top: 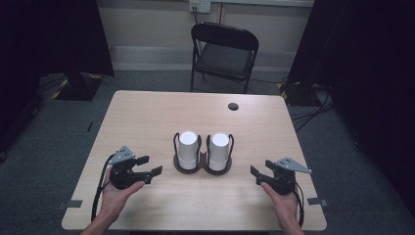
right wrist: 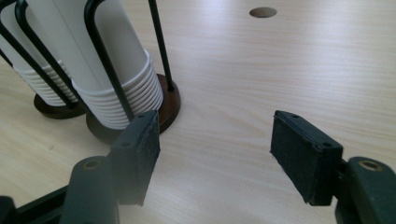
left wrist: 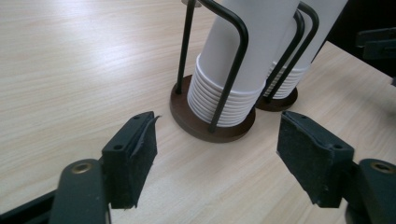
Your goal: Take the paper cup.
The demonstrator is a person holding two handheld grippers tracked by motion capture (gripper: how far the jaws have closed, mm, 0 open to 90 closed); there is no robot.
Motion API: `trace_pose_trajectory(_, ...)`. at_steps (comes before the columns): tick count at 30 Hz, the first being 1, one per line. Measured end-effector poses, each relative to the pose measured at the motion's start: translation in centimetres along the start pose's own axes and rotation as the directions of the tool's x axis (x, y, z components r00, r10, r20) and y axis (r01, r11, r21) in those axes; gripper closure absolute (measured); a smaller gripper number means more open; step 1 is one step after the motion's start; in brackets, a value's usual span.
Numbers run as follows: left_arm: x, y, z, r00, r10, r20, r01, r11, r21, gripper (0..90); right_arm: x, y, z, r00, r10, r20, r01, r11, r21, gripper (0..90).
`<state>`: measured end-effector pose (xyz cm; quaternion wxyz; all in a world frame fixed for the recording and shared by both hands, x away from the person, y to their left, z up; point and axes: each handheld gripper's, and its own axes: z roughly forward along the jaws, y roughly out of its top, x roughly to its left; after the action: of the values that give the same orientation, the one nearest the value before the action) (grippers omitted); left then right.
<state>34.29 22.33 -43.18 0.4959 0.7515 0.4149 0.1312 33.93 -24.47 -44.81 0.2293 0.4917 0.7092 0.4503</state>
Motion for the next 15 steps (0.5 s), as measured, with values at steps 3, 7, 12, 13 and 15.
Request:
trace_pose_trajectory(3, -0.1, 0.1, 0.0, 0.9998, 0.006, -0.019, -0.006, 1.0, -0.005, 24.4, 0.1, 0.0, 0.0, 0.9999, -0.003, 0.01, 0.003, 1.0, 0.026, 34.2)
trace_pose_trajectory(7, -0.3, 0.1, 0.2, 1.0, 0.004, -0.001, -0.004, 1.0, -0.003, 26.6, 0.1, 0.1, 0.1, 0.9998, 0.017, -0.012, -0.017, 0.999, 0.047, 35.2)
trace_pose_trajectory(12, -1.2, 0.8, 0.2, 0.9995, 0.029, 0.008, -0.029, 0.9993, -0.025, 26.8, 0.3, 0.2, 0.1, 0.9986, 0.025, -0.046, -0.022, 0.999, 0.05, 33.9)
trace_pose_trajectory(13, -1.3, 0.9, 0.3, 0.9995, 0.03, 0.012, -0.03, 0.9992, -0.026, 26.8, 0.3, 0.2, 0.1, 0.9986, 0.025, -0.046, -0.022, 0.999, 0.05, 33.9)
trace_pose_trajectory(15, -1.7, 1.1, 0.5, 0.9987, 0.045, 0.023, -0.044, 0.9987, -0.027, 26.8, 0.4, 0.2, 0.0, 0.9981, 0.035, -0.051, -0.032, 0.998, 0.048, 33.3)
